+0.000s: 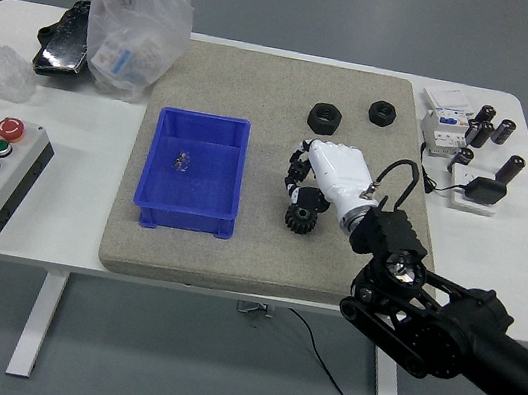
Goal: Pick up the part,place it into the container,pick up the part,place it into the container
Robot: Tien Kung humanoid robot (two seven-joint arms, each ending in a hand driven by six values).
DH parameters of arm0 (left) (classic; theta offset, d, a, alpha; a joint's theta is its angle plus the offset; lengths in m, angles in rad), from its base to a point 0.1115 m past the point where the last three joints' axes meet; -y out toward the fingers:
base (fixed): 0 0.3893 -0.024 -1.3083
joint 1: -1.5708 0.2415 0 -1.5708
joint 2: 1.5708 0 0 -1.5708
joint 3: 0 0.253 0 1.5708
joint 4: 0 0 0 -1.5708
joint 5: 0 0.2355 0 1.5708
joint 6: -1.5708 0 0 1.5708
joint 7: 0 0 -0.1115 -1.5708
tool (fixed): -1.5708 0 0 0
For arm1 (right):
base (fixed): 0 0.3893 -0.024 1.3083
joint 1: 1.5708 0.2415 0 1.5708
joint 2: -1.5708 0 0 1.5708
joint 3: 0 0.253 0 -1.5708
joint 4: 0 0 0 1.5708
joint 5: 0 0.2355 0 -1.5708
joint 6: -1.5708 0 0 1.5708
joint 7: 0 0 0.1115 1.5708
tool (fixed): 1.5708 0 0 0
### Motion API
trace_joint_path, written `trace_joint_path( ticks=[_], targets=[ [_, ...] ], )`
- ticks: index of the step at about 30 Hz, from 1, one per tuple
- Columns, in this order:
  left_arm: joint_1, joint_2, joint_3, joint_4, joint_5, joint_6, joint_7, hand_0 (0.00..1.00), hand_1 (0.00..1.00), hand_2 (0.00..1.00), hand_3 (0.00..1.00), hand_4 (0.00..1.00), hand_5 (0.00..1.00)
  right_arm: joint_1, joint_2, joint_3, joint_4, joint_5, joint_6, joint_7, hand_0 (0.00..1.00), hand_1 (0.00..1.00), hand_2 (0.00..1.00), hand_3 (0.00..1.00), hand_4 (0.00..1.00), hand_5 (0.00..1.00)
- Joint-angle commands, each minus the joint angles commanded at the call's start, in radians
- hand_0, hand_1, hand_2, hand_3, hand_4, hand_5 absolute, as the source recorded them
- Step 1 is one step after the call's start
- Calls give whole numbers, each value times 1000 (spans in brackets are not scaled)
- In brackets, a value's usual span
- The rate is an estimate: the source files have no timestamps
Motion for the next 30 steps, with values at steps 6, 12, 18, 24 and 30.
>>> trace_joint_path(
  ticks=[6, 12, 18, 24, 30],
  targets=[
    [0, 0, 0, 0, 1, 1, 3, 675, 649, 654, 685, 783, 380, 40, 22, -98, 102, -30, 5, -2, 245, 446, 333, 611, 596, 2],
    [0, 2, -1, 0, 3, 1, 4, 675, 649, 654, 684, 783, 381, 81, 41, -170, 114, -41, 8, 6, 252, 458, 402, 616, 599, 2],
    [0, 0, -1, 0, 5, 1, 5, 675, 649, 654, 684, 784, 382, 87, 48, -179, 104, -33, 7, 11, 267, 534, 602, 654, 553, 2],
    [-1, 0, -1, 0, 6, 1, 4, 675, 649, 654, 683, 784, 383, 86, 50, -182, 99, -20, 29, 0, 296, 622, 702, 695, 550, 302],
    [-1, -1, 0, 0, 7, 0, 4, 675, 649, 654, 673, 783, 383, 77, 47, -162, 98, -9, 52, -7, 313, 648, 747, 722, 625, 306]
  ],
)
